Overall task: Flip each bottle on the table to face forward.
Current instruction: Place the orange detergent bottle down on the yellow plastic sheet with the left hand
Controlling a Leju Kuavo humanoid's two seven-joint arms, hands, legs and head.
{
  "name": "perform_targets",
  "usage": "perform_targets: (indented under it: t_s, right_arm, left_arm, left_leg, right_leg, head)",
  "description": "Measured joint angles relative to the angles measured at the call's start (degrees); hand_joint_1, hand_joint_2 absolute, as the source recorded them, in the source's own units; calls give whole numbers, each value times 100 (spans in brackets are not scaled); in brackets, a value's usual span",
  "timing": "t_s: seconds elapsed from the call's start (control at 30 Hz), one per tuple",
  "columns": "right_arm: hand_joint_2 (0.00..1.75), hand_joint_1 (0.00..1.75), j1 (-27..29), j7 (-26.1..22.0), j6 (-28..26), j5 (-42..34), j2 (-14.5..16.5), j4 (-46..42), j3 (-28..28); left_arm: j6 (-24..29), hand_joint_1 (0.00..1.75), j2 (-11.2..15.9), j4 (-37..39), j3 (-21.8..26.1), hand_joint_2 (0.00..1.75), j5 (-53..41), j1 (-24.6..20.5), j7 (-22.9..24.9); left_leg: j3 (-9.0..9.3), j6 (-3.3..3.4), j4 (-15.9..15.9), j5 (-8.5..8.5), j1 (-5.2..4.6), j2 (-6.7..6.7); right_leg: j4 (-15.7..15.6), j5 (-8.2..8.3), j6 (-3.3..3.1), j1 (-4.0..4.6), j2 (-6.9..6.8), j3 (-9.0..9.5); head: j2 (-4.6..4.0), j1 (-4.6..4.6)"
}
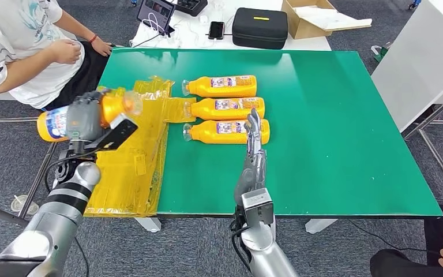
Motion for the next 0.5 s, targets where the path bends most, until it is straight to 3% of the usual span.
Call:
perform_targets:
  t_s: [0.27, 0.5]
  right_arm:
    - [0, 0, -22, 0, 348, -132, -2, 25, 1]
    - [0, 0, -64, 0, 530, -243, -1, 136, -8]
  left_arm:
    - [-1961, 175, 286, 783, -143, 175, 129, -118, 38]
    - [-2678, 175, 483, 1089, -194, 175, 248, -189, -93]
  left_leg:
    - [0, 0, 0, 0, 1, 2]
    - [-1, 0, 0, 0, 1, 0]
  right_leg:
    - [1, 0, 0, 1, 7, -2]
    - [1, 0, 0, 0, 7, 0]
  head:
    - [0, 1]
    - [0, 1]
